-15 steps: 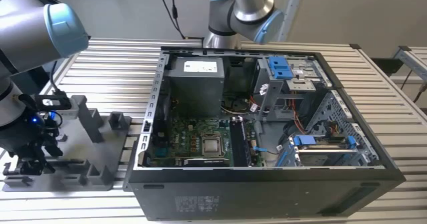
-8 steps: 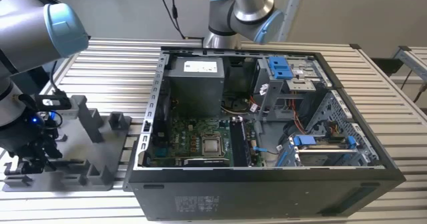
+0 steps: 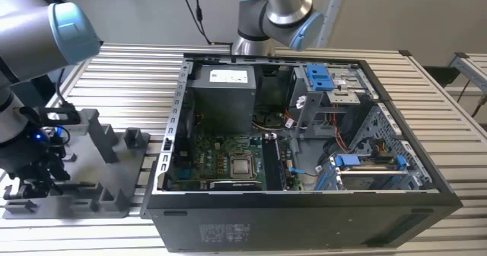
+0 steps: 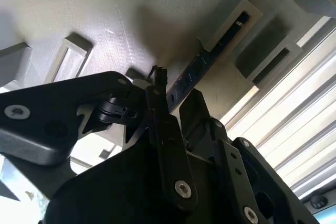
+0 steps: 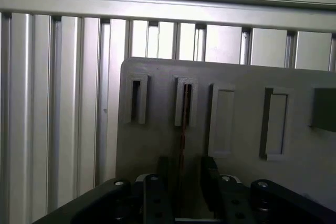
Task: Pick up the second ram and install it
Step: 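Pick up the second ram and move it above second insertion slot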
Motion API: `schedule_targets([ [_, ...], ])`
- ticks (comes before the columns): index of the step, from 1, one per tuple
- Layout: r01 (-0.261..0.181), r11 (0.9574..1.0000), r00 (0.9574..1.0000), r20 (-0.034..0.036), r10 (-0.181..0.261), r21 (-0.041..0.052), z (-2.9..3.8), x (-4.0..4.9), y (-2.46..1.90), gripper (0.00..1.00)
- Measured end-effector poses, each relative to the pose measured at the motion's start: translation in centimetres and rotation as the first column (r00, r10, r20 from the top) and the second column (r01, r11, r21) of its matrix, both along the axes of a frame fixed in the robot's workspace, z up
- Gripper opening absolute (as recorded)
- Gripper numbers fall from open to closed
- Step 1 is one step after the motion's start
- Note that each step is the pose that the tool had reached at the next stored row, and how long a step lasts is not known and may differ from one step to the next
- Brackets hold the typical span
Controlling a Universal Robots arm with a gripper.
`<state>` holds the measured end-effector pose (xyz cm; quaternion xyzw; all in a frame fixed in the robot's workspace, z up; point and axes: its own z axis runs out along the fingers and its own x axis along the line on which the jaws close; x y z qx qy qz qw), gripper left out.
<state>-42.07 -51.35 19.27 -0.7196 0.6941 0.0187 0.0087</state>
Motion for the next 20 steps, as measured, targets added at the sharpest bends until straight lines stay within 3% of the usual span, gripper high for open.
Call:
schedule_targets([
  [5,0.000,1.0000,1.0000,0.0008,0.000,-0.0001,0.01,-0.63,0.00,0.38],
  [10,0.000,1.0000,1.0000,0.0011,0.000,-0.0001,0.01,-0.63,-0.01,0.38],
  [12,0.000,1.0000,1.0000,0.0011,0.000,-0.0001,0.01,-0.63,-0.01,0.29],
  [18,0.000,1.0000,1.0000,0.0013,0.000,-0.0001,0.01,-0.63,-0.01,0.27],
  [19,0.000,1.0000,1.0000,0.0014,0.000,-0.0001,0.00,-0.63,-0.01,0.20],
  [20,0.000,1.0000,1.0000,0.0014,0.000,0.0000,0.01,-0.63,0.00,0.20],
])
